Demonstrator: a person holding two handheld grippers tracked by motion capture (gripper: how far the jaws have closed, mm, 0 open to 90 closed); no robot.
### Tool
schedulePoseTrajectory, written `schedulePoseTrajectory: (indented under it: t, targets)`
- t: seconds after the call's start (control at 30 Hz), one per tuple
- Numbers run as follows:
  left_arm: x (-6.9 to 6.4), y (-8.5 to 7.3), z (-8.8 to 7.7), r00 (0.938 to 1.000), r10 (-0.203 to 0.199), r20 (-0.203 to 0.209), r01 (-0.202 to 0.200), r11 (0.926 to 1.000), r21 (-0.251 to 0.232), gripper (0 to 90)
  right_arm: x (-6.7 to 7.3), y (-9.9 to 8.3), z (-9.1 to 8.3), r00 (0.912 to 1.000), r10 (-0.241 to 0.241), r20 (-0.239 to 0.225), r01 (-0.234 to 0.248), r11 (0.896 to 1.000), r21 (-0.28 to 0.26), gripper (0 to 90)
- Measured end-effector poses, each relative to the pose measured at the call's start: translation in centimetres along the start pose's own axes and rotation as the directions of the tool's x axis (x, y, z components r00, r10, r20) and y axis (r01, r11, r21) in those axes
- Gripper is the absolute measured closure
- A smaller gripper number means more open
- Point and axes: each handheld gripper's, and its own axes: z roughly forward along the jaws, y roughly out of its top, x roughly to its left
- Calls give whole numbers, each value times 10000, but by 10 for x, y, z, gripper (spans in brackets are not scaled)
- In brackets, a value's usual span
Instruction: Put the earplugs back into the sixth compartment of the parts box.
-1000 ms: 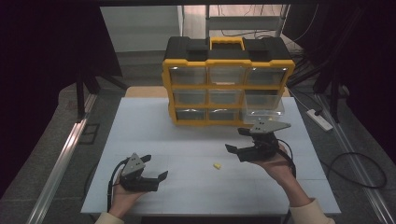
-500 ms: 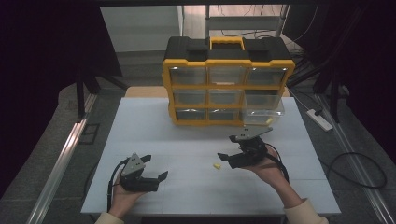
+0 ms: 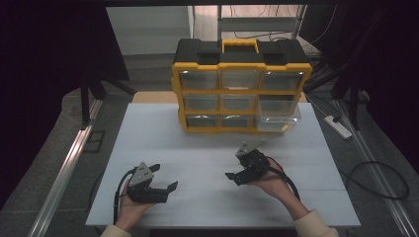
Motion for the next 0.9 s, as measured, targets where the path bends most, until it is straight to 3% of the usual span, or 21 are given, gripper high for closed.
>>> schedulePoseTrajectory:
  t: [0.23, 0.5, 0.9]
  targets:
    - [0, 0, 0, 10000, 38, 14, -39, 10000, 46, 94, 1, -4, 17, 9997, -210, 83, 203, 9975, 674, 224]
    - [0, 0, 0, 10000, 43, 23, -43, 10000, 47, 93, -1, -12, 37, 9997, -90, 211, 64, 9925, 1220, 229]
    - [0, 0, 1, 10000, 40, 47, -41, 10000, 64, 94, 1, -13, 47, 10000, -46, -13, 47, 9903, 1387, 324]
